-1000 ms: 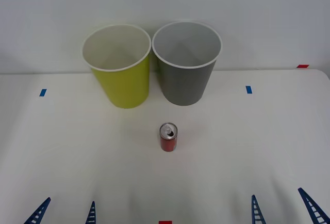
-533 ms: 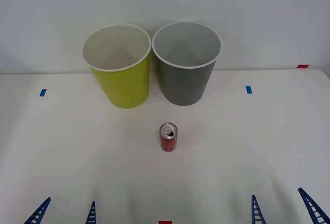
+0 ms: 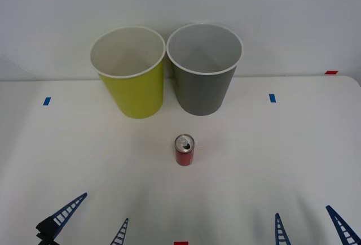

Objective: Put cans in the gray bin and PET bottles in the light green bin.

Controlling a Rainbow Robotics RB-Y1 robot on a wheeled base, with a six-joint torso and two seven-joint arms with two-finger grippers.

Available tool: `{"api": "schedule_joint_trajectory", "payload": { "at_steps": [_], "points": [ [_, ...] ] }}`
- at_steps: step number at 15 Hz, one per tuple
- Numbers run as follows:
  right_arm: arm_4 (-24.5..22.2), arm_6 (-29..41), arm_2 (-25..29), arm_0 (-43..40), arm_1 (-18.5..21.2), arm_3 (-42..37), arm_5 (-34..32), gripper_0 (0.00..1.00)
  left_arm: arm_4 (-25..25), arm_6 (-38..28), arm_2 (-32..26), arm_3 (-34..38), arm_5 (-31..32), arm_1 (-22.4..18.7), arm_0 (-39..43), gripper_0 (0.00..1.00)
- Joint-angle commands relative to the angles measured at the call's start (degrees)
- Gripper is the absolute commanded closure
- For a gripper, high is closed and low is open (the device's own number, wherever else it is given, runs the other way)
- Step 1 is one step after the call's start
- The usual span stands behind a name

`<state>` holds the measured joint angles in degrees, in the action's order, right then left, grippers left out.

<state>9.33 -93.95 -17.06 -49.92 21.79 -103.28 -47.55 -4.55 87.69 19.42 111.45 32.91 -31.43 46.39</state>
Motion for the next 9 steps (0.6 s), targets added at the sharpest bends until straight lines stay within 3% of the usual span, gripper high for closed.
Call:
{"api": "schedule_joint_trajectory", "payload": {
  "at_steps": [1, 5, 7, 9],
  "points": [
    [0.0, 0.0, 0.0, 0.0, 0.0, 0.0, 0.0, 0.00, 1.5, 0.1, 3.9, 0.0, -0.2, -2.8, -3.3, 0.00],
    [0.0, 0.0, 0.0, 0.0, 0.0, 0.0, 0.0, 0.00, 1.8, -0.1, 5.8, -0.1, -2.7, -5.0, -8.5, 0.00],
    [0.0, 0.0, 0.0, 0.0, 0.0, 0.0, 0.0, 0.00, 4.6, 0.2, 8.4, -0.4, -7.0, -6.5, -14.0, 0.00],
    [0.0, 0.0, 0.0, 0.0, 0.0, 0.0, 0.0, 0.00, 6.4, 0.3, 10.9, -4.6, -7.0, -6.7, -19.6, 0.00]
  ]
}}
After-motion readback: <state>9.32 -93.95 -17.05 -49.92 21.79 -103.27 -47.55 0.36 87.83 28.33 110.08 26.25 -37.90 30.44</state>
